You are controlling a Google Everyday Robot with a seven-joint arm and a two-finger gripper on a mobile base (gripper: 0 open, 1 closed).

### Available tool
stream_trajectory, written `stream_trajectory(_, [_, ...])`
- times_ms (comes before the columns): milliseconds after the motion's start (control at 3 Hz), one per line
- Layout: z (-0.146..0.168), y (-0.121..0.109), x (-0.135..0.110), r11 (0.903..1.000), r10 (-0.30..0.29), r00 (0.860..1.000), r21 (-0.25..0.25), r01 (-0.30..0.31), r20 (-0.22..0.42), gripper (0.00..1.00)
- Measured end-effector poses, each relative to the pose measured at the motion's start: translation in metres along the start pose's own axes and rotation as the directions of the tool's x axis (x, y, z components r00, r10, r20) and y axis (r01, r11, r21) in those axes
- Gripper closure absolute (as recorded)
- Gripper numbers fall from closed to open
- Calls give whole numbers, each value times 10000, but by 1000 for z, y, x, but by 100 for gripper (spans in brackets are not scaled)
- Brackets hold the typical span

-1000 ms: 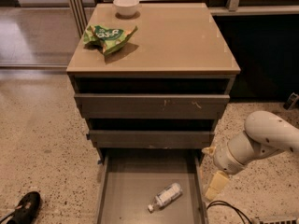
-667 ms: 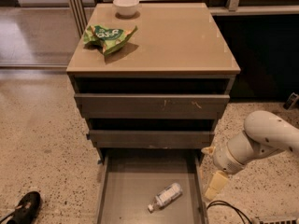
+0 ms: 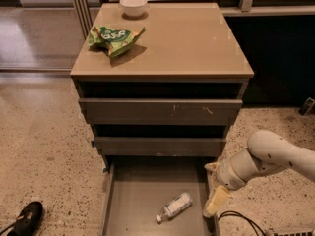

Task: Pick blue plastic bottle from bottom drawer and place on counter

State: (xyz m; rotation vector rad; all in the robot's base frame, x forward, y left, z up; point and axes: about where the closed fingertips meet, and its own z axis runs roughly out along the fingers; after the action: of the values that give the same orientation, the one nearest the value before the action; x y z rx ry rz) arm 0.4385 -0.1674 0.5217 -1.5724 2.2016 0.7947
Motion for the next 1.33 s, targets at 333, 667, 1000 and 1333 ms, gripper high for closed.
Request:
stream_trajectory(333, [47,-5,10,9992,174,9997,-366,-180,-188,0])
stream_trajectory(667, [82,-5,20,9989,309,9977,-328,-329,-596,0])
stream_trajectory(1000, [100,-1,31,9983,447,9900,436,-392,-1337,0])
stream_trajectory(1333, [106,-8,31,9939,627,9912,977,-514,-1165,0])
